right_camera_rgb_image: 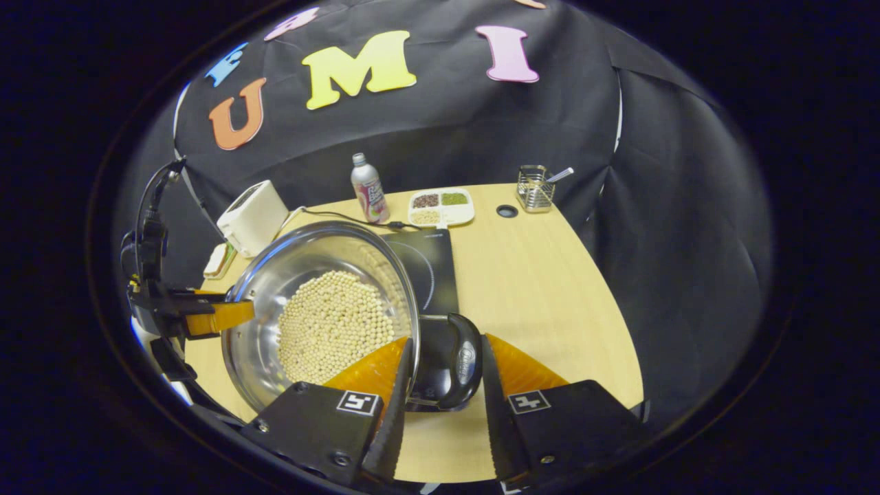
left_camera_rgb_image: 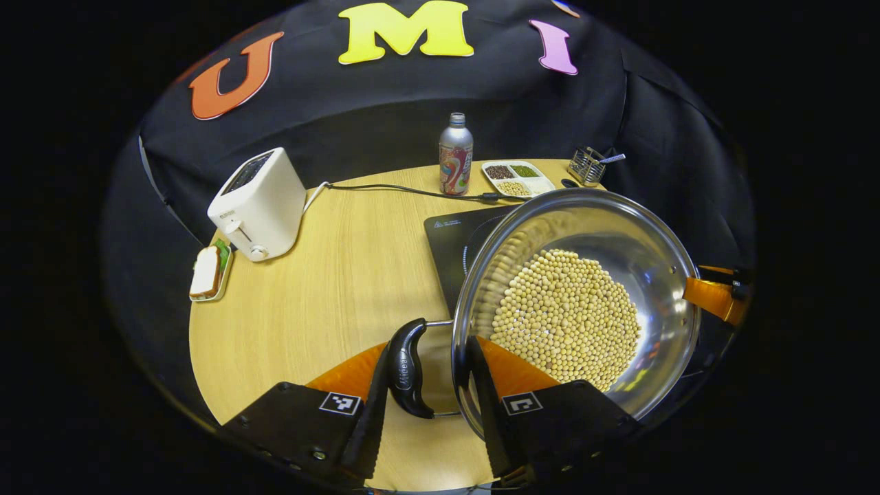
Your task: First push the handle of the pot to place it horizontally, then grasp the pot with both hands and set it on the induction cooktop.
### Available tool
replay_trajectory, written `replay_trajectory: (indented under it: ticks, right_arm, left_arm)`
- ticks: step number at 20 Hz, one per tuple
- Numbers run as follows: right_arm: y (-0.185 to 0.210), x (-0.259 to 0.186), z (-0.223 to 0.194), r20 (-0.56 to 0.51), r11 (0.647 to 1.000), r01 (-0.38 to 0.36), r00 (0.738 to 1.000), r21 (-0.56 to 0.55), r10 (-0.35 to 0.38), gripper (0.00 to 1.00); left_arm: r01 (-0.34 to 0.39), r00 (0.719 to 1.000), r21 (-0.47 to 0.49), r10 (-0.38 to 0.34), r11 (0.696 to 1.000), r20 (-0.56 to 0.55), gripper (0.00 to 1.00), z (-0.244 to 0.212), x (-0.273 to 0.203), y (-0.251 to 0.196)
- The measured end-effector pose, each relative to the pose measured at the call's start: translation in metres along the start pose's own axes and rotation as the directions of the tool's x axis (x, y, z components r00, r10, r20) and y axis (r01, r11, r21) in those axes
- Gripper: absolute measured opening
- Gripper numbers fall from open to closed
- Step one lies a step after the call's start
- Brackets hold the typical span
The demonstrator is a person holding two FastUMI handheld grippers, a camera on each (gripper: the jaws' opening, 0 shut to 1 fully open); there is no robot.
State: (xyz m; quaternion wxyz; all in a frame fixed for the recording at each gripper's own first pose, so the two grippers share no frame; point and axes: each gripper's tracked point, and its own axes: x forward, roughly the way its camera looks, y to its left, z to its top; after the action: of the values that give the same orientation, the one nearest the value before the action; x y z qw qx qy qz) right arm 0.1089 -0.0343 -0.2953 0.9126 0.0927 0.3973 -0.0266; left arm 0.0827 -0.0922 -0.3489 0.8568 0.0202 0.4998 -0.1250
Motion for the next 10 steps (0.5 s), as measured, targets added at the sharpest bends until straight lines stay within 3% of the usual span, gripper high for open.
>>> replay_trajectory:
  ticks: [3,4,5,6,8,9,10]
  right_arm:
    - [-0.016,0.016,0.015,-0.008,1.0,-0.013,1.0,-0.022,0.013,0.52]
    - [-0.019,0.02,0.02,-0.011,0.999,-0.018,1.0,-0.029,0.017,0.54]
    - [-0.021,0.026,0.026,-0.015,0.999,-0.026,1.0,-0.039,0.025,0.52]
    - [-0.023,0.033,0.03,-0.021,0.998,-0.034,0.999,-0.046,0.034,0.52]
    - [-0.024,0.045,0.038,-0.033,0.997,-0.053,0.998,-0.057,0.051,0.54]
    - [-0.025,0.051,0.041,-0.039,0.996,-0.062,0.997,-0.068,0.059,0.54]
    - [-0.024,0.056,0.044,-0.043,0.995,-0.069,0.997,-0.074,0.066,0.52]
  left_arm:
    - [-0.018,1.0,-0.031,0.018,0.999,-0.011,0.6,0.008,0.01,-0.013]
    - [-0.025,1.0,-0.039,0.024,0.999,-0.015,0.7,0.01,0.014,-0.015]
    - [-0.033,0.999,-0.05,0.032,0.998,-0.021,0.6,0.011,0.017,-0.016]
    - [-0.042,0.999,-0.057,0.04,0.998,-0.024,0.7,0.014,0.019,-0.017]
    - [-0.06,0.998,-0.07,0.058,0.996,-0.032,0.5,0.017,0.024,-0.017]
    - [-0.069,0.997,-0.076,0.066,0.995,-0.035,0.6,0.017,0.027,-0.015]
    - [-0.077,0.996,-0.083,0.073,0.994,-0.041,0.6,0.019,0.03,-0.014]
